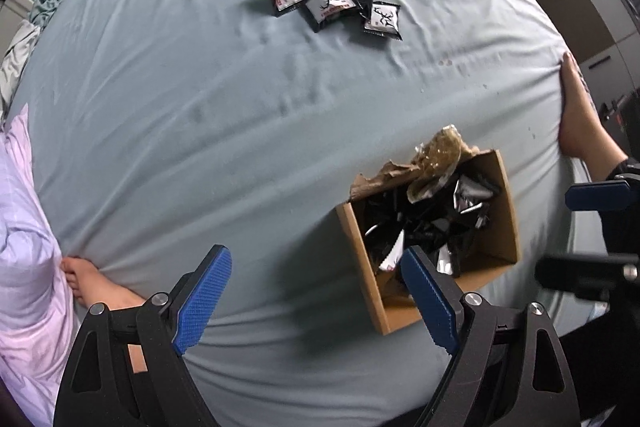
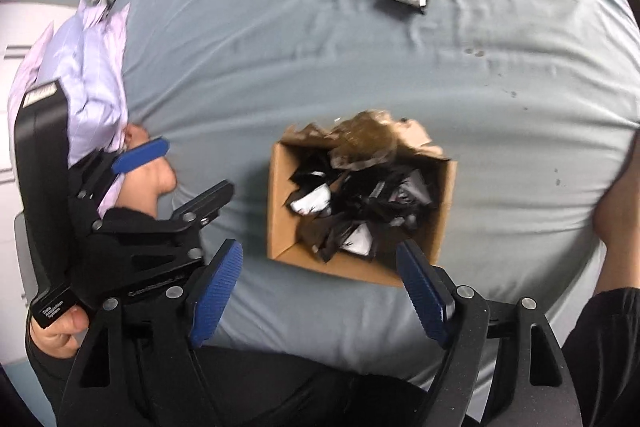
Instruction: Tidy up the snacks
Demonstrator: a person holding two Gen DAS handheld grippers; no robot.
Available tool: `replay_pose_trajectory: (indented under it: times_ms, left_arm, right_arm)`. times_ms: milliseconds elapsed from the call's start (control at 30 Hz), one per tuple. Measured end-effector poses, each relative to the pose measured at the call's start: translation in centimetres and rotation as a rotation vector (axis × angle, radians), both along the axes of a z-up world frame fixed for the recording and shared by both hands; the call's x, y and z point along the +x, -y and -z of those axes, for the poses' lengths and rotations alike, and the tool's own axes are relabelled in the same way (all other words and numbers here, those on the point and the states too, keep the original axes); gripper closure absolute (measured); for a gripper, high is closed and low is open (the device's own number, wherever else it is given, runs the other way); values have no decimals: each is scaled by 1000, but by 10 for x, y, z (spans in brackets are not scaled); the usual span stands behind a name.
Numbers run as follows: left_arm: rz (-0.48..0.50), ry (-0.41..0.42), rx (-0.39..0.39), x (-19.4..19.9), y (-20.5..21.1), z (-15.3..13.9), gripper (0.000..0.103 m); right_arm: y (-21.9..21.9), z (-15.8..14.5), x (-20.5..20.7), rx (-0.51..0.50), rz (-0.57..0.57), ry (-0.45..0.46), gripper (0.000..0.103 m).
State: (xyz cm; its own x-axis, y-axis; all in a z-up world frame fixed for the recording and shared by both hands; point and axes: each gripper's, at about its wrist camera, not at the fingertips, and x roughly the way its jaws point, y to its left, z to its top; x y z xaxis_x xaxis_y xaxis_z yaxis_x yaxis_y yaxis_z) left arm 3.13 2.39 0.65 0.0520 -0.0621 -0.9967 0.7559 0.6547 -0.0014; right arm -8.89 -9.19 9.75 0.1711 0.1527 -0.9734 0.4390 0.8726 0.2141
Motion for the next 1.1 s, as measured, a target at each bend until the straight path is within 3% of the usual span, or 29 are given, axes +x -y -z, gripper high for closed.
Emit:
replay_pose_trajectory:
  times_ms: [333, 1100]
  left_arm:
    - [5, 0, 13, -1, 2, 3, 15]
    - [24, -4, 30, -2, 4, 7, 15]
  right_arm:
    - [1, 0, -13, -124, 71, 18, 24]
    - [10, -3, -8, -124, 70, -2, 24]
